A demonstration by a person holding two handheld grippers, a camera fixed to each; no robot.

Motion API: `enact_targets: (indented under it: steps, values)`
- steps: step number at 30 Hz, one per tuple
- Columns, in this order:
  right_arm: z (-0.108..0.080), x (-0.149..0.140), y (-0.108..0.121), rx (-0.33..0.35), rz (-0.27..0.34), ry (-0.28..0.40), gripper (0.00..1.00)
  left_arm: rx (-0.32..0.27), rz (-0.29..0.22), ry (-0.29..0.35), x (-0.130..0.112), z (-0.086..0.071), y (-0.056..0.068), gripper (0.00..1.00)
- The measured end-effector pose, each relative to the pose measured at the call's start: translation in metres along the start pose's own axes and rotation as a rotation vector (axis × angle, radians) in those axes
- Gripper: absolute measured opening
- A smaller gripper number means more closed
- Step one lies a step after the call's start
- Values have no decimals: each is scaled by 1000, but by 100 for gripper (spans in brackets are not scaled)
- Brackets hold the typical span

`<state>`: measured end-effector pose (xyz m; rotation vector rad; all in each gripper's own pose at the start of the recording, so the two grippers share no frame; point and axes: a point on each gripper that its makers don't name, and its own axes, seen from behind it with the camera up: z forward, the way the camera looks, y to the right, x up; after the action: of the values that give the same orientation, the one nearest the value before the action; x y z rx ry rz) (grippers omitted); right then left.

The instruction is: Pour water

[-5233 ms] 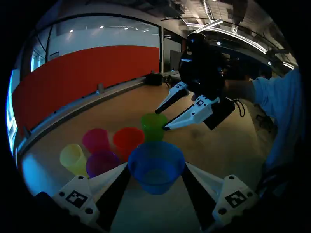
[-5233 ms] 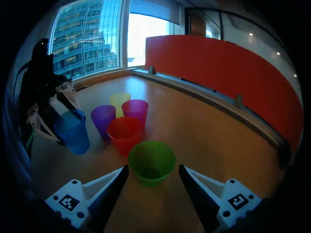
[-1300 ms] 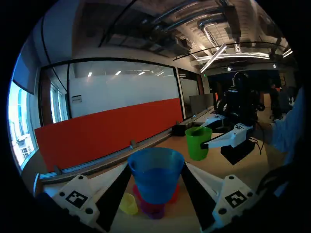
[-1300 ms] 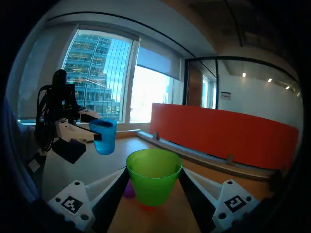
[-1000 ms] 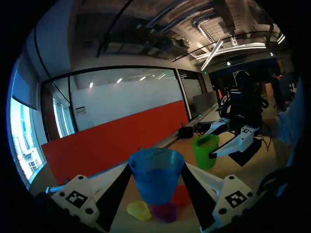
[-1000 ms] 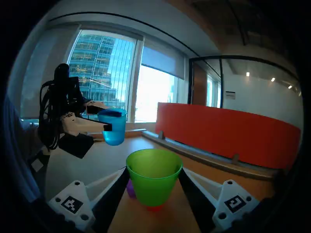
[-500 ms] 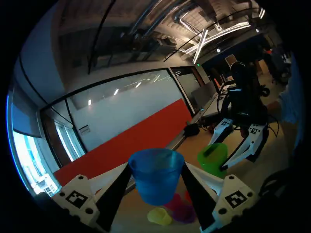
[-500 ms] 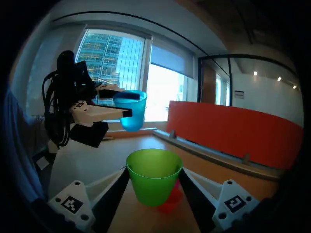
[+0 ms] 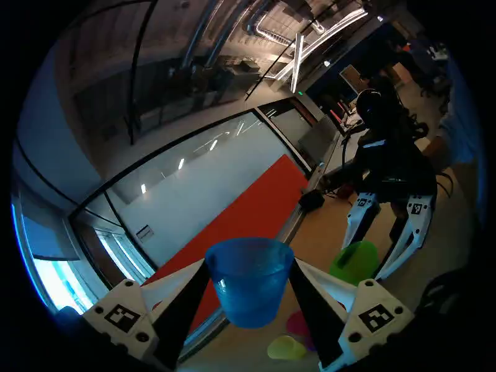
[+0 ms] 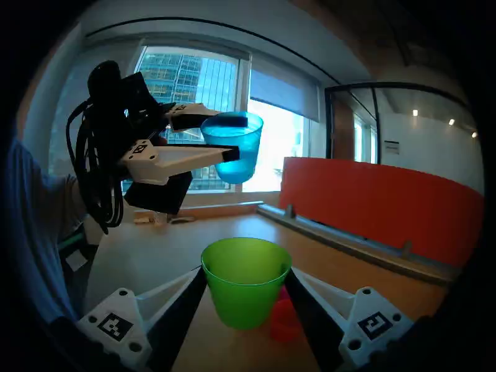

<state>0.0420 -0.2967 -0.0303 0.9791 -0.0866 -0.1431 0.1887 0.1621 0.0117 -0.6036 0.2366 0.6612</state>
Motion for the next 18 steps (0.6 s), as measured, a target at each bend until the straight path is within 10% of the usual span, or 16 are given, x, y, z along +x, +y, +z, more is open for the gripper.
enact_targets:
  steps: [18]
  values:
    - [14,0,-14,41,9,7,90,18,206,21,22,9,-5,86]
